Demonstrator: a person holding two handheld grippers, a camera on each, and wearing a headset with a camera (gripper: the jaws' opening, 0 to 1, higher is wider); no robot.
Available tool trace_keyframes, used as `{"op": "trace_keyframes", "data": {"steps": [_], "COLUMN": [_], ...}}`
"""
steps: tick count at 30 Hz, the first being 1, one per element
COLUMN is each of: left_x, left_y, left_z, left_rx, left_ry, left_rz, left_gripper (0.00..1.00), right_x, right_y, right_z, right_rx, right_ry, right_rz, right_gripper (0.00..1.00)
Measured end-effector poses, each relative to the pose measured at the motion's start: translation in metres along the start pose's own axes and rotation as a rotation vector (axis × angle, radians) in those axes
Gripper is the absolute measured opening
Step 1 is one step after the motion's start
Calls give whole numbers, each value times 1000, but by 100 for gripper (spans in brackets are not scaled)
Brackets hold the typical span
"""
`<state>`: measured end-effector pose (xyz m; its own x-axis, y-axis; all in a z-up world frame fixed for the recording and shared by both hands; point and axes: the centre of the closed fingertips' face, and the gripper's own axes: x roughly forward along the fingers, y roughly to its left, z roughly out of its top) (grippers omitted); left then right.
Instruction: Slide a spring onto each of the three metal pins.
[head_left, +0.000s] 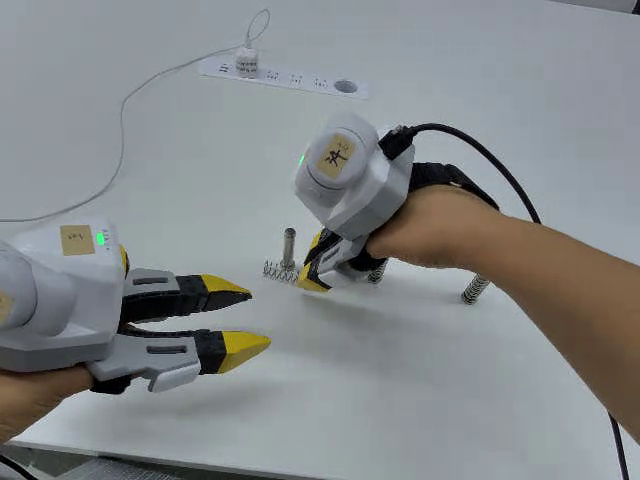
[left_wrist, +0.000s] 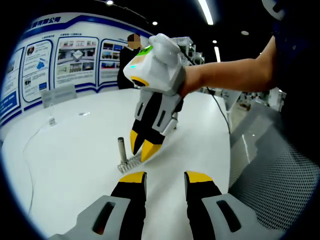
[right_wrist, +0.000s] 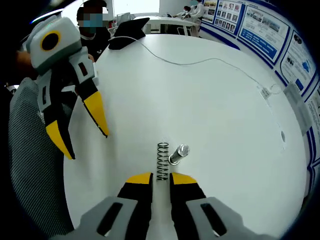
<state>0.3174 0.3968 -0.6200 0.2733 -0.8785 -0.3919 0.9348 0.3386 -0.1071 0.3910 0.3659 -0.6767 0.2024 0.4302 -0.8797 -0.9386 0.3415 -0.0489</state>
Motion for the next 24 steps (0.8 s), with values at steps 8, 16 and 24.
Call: {"op": "trace_keyframes", "data": {"steps": [8,16,24], "left_x": [-1,-1,-1], "left_y": [0,1,1], "left_z": [-2,-1,-3], "left_rx": [-1,2,3], "left_ry": [8,9,12], "left_rz": [0,0,3], "left_gripper": [31,31,31], "right_x": [9,6,3], "right_y": [1,4,9], "right_z": [-4,-3,-6], "right_rx": [-6,4,3], "right_ry": [6,-2,5], "right_rz": [-2,7,21], "right_gripper": [14,12,11]}}
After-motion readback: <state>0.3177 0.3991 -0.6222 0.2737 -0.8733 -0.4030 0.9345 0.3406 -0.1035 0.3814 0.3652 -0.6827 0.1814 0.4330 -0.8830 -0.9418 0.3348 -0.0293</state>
